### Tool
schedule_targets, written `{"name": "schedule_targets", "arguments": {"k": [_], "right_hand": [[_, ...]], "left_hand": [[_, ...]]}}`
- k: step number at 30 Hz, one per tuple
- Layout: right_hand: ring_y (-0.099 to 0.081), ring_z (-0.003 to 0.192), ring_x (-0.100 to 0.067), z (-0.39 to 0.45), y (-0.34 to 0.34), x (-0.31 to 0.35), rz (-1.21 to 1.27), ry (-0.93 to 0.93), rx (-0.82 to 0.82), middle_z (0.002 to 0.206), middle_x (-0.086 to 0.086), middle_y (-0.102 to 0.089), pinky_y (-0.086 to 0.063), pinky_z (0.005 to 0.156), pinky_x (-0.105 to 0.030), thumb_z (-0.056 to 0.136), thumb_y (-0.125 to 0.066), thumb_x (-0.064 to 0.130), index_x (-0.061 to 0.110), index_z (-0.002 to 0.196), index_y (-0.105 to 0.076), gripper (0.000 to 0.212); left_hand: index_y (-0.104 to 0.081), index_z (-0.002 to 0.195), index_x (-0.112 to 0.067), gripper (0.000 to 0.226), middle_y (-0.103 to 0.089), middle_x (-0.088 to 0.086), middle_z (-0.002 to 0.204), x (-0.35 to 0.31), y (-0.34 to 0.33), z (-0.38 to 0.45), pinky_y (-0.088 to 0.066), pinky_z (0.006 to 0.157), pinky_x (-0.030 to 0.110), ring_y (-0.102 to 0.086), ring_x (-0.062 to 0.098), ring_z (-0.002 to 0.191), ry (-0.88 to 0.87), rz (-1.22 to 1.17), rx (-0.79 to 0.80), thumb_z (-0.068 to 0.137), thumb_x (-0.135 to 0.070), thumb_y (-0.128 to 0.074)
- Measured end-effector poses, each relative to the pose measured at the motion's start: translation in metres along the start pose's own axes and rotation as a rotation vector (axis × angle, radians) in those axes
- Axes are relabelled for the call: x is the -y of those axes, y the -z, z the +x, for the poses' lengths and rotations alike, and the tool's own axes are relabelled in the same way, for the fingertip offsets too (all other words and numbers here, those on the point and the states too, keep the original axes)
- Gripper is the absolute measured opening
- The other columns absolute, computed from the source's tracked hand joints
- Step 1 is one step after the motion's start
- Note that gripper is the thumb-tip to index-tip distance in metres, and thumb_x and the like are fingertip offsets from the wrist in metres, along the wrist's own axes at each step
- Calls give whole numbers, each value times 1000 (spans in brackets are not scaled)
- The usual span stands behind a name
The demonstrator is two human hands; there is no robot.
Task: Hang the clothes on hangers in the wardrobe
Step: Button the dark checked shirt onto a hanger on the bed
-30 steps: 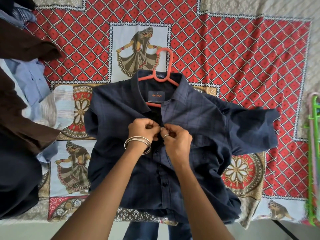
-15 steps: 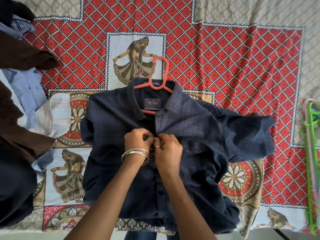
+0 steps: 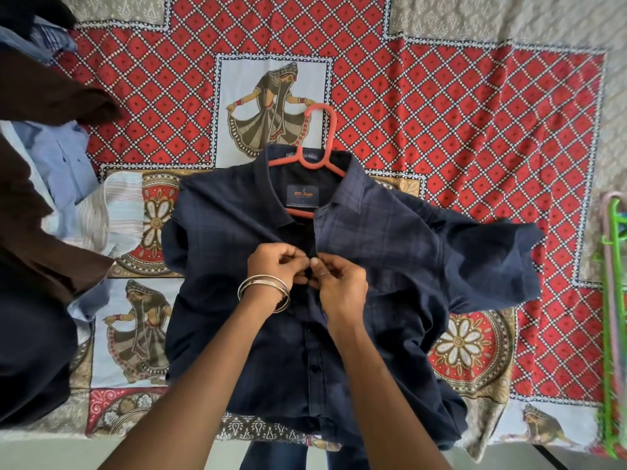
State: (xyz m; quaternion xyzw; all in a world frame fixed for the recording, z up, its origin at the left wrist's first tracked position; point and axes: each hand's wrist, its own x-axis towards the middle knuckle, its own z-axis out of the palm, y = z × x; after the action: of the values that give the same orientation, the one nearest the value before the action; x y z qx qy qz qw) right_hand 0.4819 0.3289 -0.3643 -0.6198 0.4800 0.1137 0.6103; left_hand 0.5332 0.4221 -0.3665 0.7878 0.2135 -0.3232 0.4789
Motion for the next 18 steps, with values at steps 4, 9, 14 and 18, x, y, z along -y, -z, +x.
{"name": "schedule_targets", "arguments": {"k": [4,9,14,18], "right_hand": [[-71,76,-16,-1,2,1,-156,20,23,77,0,-74,-59,77,-38,86,-72,16,13,87,-76,5],[-69,72,-14,-6,7,8,-226,73,-10,76,1,-72,-58,73,-29,88,-70,17,8,91,-76,12],[-68,69,-11,-13,8,13,-74,64,-227,73,7,-69,-56,69,-21,89,-69,22,14,93,-72,9],[-62,70,-4,-19,4,19,-283,184,-49,80,6,-68,-51,69,-13,91,-66,16,8,100,-72,14]], "left_hand": [[-66,70,-11,18,-66,7,64,9,-2,-9,-56,52,22,-65,14,49,-18,-40,-67,82,3,-68],[-67,76,-6,10,-66,5,65,5,-9,-11,-54,49,19,-64,12,49,-103,42,-116,81,2,-69],[-71,86,-7,10,-66,2,67,1,-6,-13,-56,52,22,-65,14,54,-168,94,-167,80,1,-71],[-73,85,-3,8,-69,7,70,-1,-1,-12,-54,51,16,-64,4,50,-161,102,-112,81,2,-70]]}}
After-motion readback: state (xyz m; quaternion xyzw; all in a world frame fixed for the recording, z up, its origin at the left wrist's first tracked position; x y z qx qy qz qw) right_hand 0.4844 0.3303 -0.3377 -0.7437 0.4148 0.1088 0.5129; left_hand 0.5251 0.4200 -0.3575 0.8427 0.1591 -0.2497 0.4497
